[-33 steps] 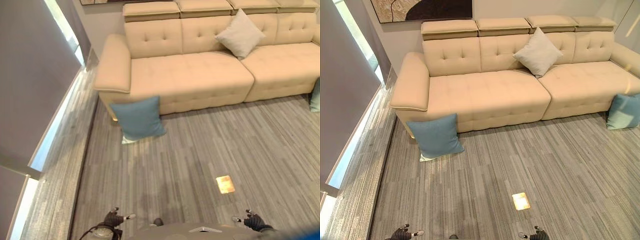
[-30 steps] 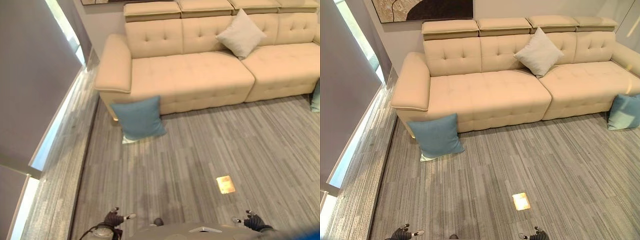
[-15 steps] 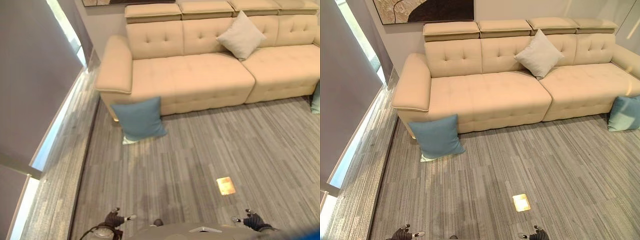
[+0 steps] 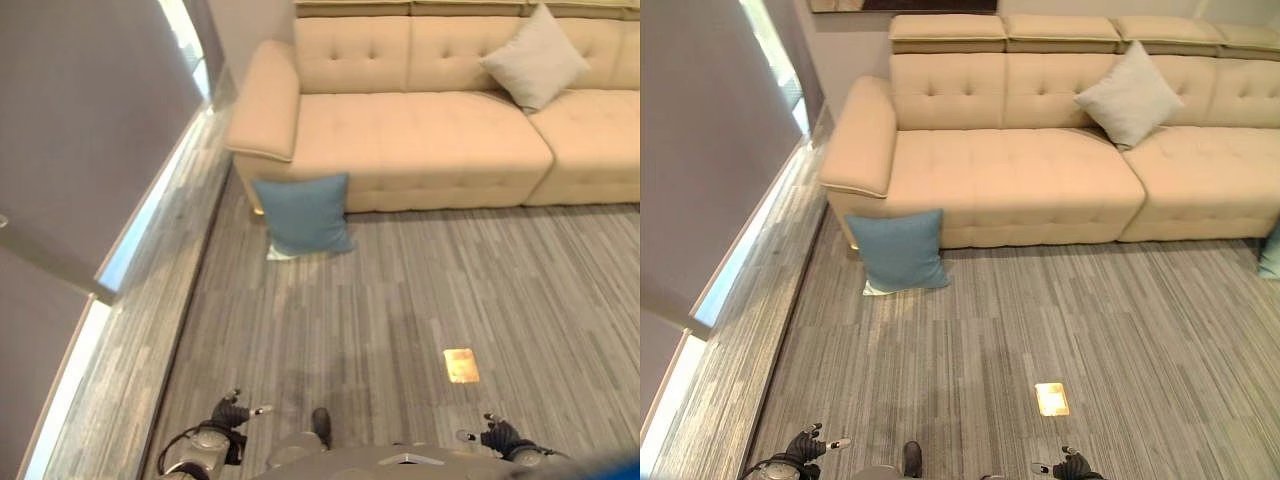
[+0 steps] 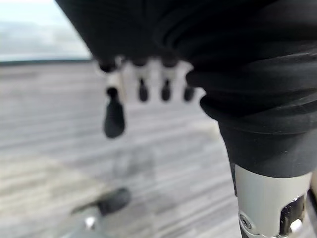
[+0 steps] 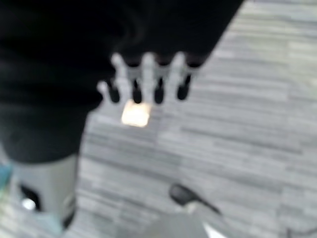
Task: Pick up all the scattered cushions and arrange them neatly on the sofa.
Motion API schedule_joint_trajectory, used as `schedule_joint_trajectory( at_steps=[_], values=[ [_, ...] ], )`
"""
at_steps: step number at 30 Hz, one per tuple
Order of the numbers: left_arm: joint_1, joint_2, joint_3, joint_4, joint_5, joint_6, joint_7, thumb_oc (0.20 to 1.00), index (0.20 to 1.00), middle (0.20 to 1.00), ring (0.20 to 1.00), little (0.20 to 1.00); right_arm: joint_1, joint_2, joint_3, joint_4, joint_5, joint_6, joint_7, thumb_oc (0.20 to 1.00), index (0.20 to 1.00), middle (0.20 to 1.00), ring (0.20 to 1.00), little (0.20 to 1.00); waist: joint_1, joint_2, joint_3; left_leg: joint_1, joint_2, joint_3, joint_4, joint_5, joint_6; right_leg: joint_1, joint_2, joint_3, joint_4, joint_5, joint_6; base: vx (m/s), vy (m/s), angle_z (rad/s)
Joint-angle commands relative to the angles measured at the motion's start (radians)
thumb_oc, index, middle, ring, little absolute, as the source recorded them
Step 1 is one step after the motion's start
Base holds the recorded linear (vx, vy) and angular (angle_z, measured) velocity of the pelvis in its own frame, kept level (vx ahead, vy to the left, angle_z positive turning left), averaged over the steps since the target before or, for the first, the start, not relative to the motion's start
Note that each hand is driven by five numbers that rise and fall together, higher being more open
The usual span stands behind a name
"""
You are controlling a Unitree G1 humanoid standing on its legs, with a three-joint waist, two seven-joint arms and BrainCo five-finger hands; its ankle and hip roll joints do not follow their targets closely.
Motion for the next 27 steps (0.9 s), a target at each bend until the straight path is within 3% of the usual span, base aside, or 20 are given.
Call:
schedule_joint_trajectory(
  at_steps=[1, 3, 4, 6, 7, 12, 17, 18, 19, 21, 24, 27],
  values=[
    [-0.032, 0.001, 0.017, 0.033, -0.039, -0.011, 0.002, 1.0, 1.0, 1.0, 1.0, 1.0, -0.033, -0.026, 0.02, -0.01, 0.011, -0.019, -0.015, 1.0, 1.0, 1.0, 1.0, 1.0, -0.004, -0.062, 0.007, -0.012, -0.003, -0.038, 0.052, -0.058, -0.035, -0.021, -0.039, 0.01, -0.105, 0.126, 0.069, -0.05, -0.128, 0.57],
    [-0.042, -0.009, 0.004, 0.032, -0.048, -0.01, -0.001, 1.0, 1.0, 1.0, 1.0, 1.0, -0.039, -0.043, 0.012, -0.023, 0.028, -0.027, -0.019, 1.0, 1.0, 1.0, 1.0, 1.0, -0.013, -0.066, 0.031, -0.073, -0.01, -0.033, 0.131, -0.06, -0.051, -0.008, -0.043, -0.05, -0.12, 0.123, 0.056, -0.1, -0.078, 1.0],
    [-0.035, -0.014, 0.008, 0.041, -0.04, -0.004, 0.004, 1.0, 1.0, 1.0, 1.0, 1.0, -0.026, -0.052, 0.006, -0.027, 0.025, -0.021, -0.023, 1.0, 1.0, 1.0, 1.0, 1.0, -0.041, -0.063, 0.03, -0.078, 0.033, 0.147, 0.145, -0.08, -0.051, 0.013, -0.045, -0.105, -0.134, 0.104, 0.051, -0.14, -0.015, 1.35],
    [-0.031, -0.013, 0.011, 0.042, -0.034, -0.001, 0.003, 1.0, 1.0, 1.0, 1.0, 1.0, -0.025, -0.052, 0.007, -0.029, 0.024, -0.02, -0.023, 1.0, 1.0, 1.0, 1.0, 1.0, -0.042, -0.062, 0.031, -0.081, 0.043, 0.208, 0.143, -0.066, -0.04, 0.007, -0.045, -0.116, -0.133, 0.114, 0.046, 0.0, 0.044, 1.04],
    [-0.022, -0.01, 0.02, 0.047, -0.029, 0.002, 0.001, 1.0, 1.0, 1.0, 1.0, 1.0, -0.026, -0.048, 0.01, -0.025, 0.021, -0.017, -0.021, 1.0, 1.0, 1.0, 1.0, 1.0, -0.044, -0.062, 0.023, -0.058, 0.044, 0.221, 0.128, -0.091, -0.044, 0.022, -0.044, -0.113, -0.135, 0.1, 0.053, 0.21, 0.094, 0.73],
    [-0.002, -0.002, 0.046, 0.053, -0.023, 0.009, 0.003, 1.0, 1.0, 1.0, 1.0, 1.0, -0.024, -0.034, 0.007, -0.031, 0.019, -0.013, -0.022, 1.0, 1.0, 1.0, 1.0, 1.0, -0.04, -0.073, -0.001, -0.023, 0.017, 0.236, 0.075, -0.103, -0.021, 0.021, -0.066, -0.124, -0.099, 0.095, 0.075, 0.15, 0.107, 0.0],
    [-0.012, 0.006, 0.043, 0.044, -0.017, 0.008, 0.001, 1.0, 1.0, 1.0, 1.0, 1.0, -0.03, -0.024, 0.008, -0.04, 0.008, -0.009, -0.016, 1.0, 1.0, 1.0, 1.0, 1.0, -0.033, -0.068, 0.001, 0.022, -0.015, 0.228, 0.03, -0.114, 0.005, -0.025, -0.119, -0.137, 0.062, 0.086, 0.104, 0.12, 0.156, 0.03],
    [-0.019, 0.016, 0.035, 0.038, -0.015, 0.006, 0.002, 1.0, 1.0, 1.0, 1.0, 1.0, -0.035, -0.023, 0.015, -0.047, 0.005, -0.01, -0.014, 1.0, 1.0, 1.0, 1.0, 1.0, -0.042, -0.068, 0.016, 0.045, -0.031, 0.211, 0.021, -0.122, 0.021, -0.07, -0.141, -0.112, 0.195, 0.135, 0.128, 0.14, 0.173, 0.23],
    [-0.029, 0.025, 0.032, 0.029, -0.013, 0.006, 0.005, 1.0, 1.0, 1.0, 1.0, 1.0, -0.039, -0.022, 0.024, -0.051, -0.001, -0.009, -0.014, 1.0, 1.0, 1.0, 1.0, 1.0, -0.053, -0.054, 0.036, 0.06, -0.028, 0.196, 0.015, -0.107, 0.037, -0.138, -0.124, -0.07, 0.301, 0.185, 0.121, 0.14, 0.173, 0.31],
    [-0.031, 0.028, 0.029, 0.027, -0.014, 0.005, 0.005, 1.0, 1.0, 1.0, 1.0, 1.0, -0.04, -0.021, 0.027, -0.055, -0.002, -0.01, -0.014, 1.0, 1.0, 1.0, 1.0, 1.0, -0.06, -0.047, 0.04, 0.078, -0.03, 0.186, 0.001, -0.108, 0.037, -0.17, -0.109, -0.047, 0.333, 0.18, 0.115, 0.13, 0.071, 0.41],
    [-0.036, 0.03, 0.026, 0.025, -0.016, 0.0, 0.007, 1.0, 1.0, 1.0, 1.0, 1.0, -0.045, -0.024, 0.032, -0.057, -0.003, -0.008, -0.012, 1.0, 1.0, 1.0, 1.0, 1.0, -0.072, -0.033, 0.052, 0.117, -0.035, 0.163, -0.028, -0.113, 0.034, -0.22, -0.087, -0.034, 0.305, 0.161, 0.097, 0.18, 0.015, 0.2],
    [-0.043, 0.029, 0.024, 0.034, -0.014, 0.0, 0.008, 1.0, 1.0, 1.0, 1.0, 1.0, -0.052, -0.031, 0.037, -0.065, -0.001, -0.007, -0.013, 1.0, 1.0, 1.0, 1.0, 1.0, -0.091, -0.033, 0.071, 0.158, -0.054, 0.121, -0.031, -0.138, 0.027, -0.271, -0.065, -0.021, 0.105, 0.197, 0.089, 0.3, -0.075, 0.16]
  ],
)
